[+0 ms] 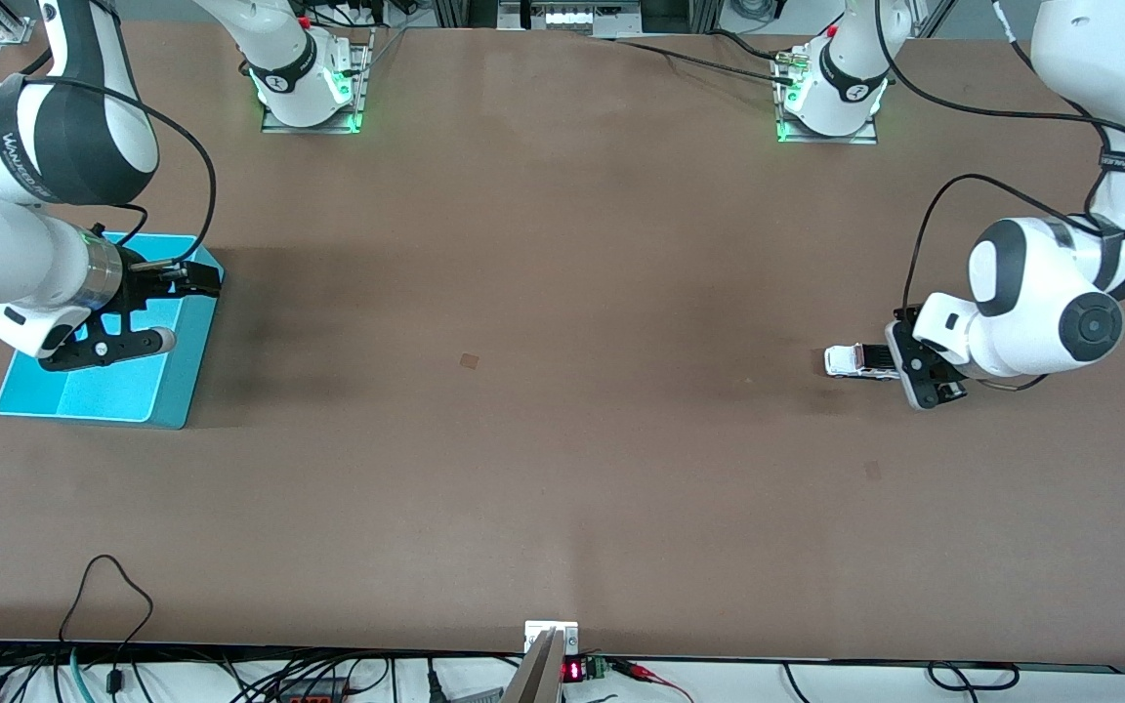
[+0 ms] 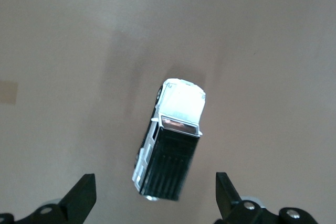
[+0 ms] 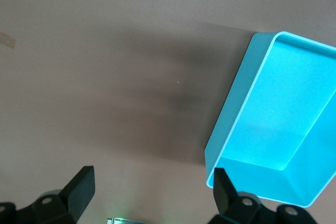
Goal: Wind and store white jeep toy
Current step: 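Lower the left gripper over the white toy jeep, then close the left gripper on the jeep's body, then drag the jeep backward along the table with the left gripper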
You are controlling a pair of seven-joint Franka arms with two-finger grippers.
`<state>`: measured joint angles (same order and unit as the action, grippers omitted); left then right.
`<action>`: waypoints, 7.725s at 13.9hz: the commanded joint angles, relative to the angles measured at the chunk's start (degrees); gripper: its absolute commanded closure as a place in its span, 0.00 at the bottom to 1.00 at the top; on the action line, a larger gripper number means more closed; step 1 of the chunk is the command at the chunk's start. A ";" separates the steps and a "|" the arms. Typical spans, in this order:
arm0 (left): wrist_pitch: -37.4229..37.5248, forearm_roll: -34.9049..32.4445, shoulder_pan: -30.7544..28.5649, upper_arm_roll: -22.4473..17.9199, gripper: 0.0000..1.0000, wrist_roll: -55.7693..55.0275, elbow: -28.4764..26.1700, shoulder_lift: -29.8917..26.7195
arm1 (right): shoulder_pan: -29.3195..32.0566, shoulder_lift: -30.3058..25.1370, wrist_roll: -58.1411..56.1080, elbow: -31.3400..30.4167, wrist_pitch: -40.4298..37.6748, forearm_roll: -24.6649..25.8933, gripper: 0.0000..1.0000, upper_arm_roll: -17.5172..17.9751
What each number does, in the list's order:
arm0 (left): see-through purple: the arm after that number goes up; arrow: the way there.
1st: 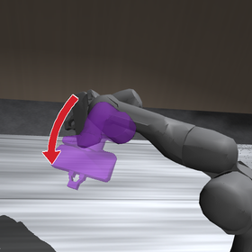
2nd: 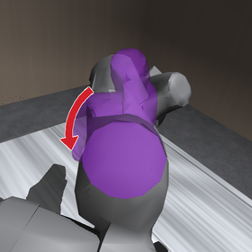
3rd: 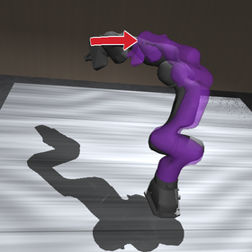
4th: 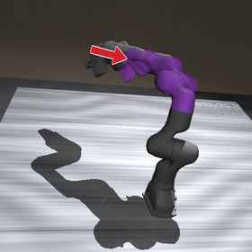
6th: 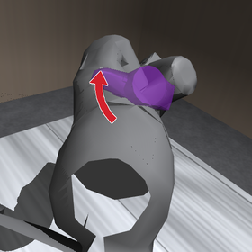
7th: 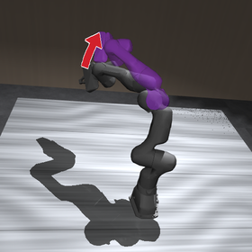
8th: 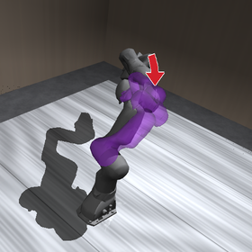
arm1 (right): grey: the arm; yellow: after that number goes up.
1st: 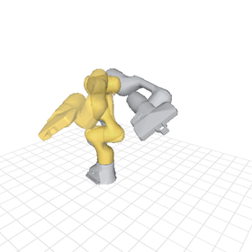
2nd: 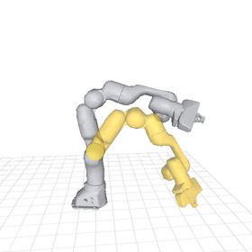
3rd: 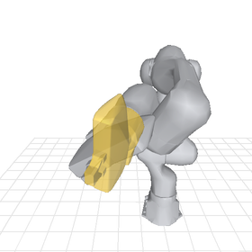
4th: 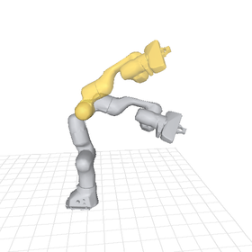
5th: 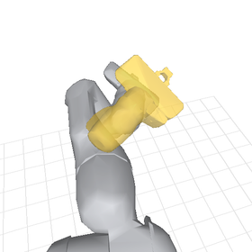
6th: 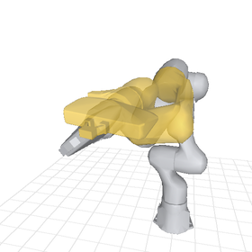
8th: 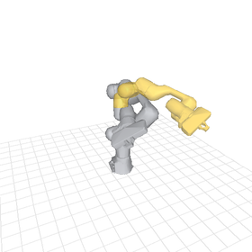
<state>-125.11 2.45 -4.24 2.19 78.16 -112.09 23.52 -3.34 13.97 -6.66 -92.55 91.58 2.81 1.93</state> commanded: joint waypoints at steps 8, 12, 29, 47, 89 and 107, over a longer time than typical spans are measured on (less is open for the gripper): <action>-13.20 -6.76 -0.25 1.50 0.00 8.58 -10.41 -2.60 | -0.36 0.09 -2.64 0.26 -1.84 0.00 0.00 0.18; -17.89 -6.76 -0.33 1.50 0.00 9.73 -14.38 -3.57 | -0.35 0.09 -9.85 0.26 -1.76 0.18 0.00 0.18; -22.19 -6.76 -1.04 1.59 0.07 9.82 -16.76 -3.13 | 0.35 1.67 -16.45 0.26 -1.84 -0.53 0.00 0.00; -22.72 -6.85 -0.95 1.94 0.61 9.99 -16.40 -2.52 | 0.35 1.67 -16.45 0.26 -1.84 -0.53 0.00 -0.09; -22.54 -9.84 -7.53 1.76 0.90 15.35 -13.95 1.17 | 0.35 1.76 -16.54 0.18 -1.93 -0.70 0.00 -0.09; -22.63 -12.91 -15.45 1.85 0.90 19.22 -10.78 4.87 | 0.35 1.76 -16.54 0.18 -1.93 -0.70 0.00 -0.09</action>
<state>-146.35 -8.79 -17.70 3.74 95.39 -124.54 23.24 -3.23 15.84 -22.28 -92.58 90.37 2.77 1.90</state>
